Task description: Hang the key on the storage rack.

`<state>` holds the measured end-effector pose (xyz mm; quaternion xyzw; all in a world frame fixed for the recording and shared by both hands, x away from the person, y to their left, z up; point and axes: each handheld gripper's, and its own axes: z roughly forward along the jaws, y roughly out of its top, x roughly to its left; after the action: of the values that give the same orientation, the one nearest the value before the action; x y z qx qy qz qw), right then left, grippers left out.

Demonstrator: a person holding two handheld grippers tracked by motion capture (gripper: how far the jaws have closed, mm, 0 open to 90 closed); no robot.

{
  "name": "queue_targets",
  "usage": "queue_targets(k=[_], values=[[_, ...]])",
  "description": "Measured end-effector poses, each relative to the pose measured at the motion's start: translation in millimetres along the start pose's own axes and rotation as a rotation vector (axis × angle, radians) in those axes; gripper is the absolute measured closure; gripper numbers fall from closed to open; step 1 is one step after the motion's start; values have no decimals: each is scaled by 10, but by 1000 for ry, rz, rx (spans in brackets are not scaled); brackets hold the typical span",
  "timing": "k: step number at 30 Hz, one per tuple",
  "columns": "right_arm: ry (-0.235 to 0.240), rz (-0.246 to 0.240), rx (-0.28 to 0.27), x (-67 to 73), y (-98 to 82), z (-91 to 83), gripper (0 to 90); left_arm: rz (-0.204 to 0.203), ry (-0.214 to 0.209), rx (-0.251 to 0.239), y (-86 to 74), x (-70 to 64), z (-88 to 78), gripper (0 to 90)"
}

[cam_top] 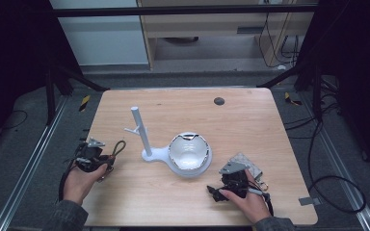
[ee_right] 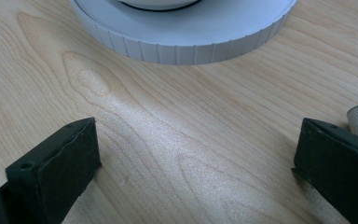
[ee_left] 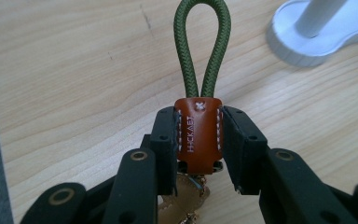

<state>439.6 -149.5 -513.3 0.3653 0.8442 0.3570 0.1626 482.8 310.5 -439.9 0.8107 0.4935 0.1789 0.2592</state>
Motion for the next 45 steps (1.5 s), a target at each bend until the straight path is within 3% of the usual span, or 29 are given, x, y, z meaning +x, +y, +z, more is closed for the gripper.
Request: queue_targets(k=[1, 2, 8, 15, 27, 37, 45], values=[[0, 0, 0, 0, 0, 0, 2, 12, 2, -46, -46, -21, -101, 661], [0, 0, 0, 0, 0, 0, 2, 12, 2, -46, -46, -21, -101, 661], [0, 1, 0, 0, 0, 0, 2, 39, 2, -216, -167, -179, -434, 662], [-1, 1, 0, 0, 0, 0, 2, 59, -3, -320, -203, -315, -611, 662], [-1, 1, 0, -1, 0, 0, 2, 83, -40, -415, -240, -532, -726, 662], [-1, 1, 0, -1, 0, 0, 2, 98, -79, -459, -239, -691, -800, 662], [-1, 1, 0, -1, 0, 0, 2, 137, -94, -494, -187, -862, -873, 662]])
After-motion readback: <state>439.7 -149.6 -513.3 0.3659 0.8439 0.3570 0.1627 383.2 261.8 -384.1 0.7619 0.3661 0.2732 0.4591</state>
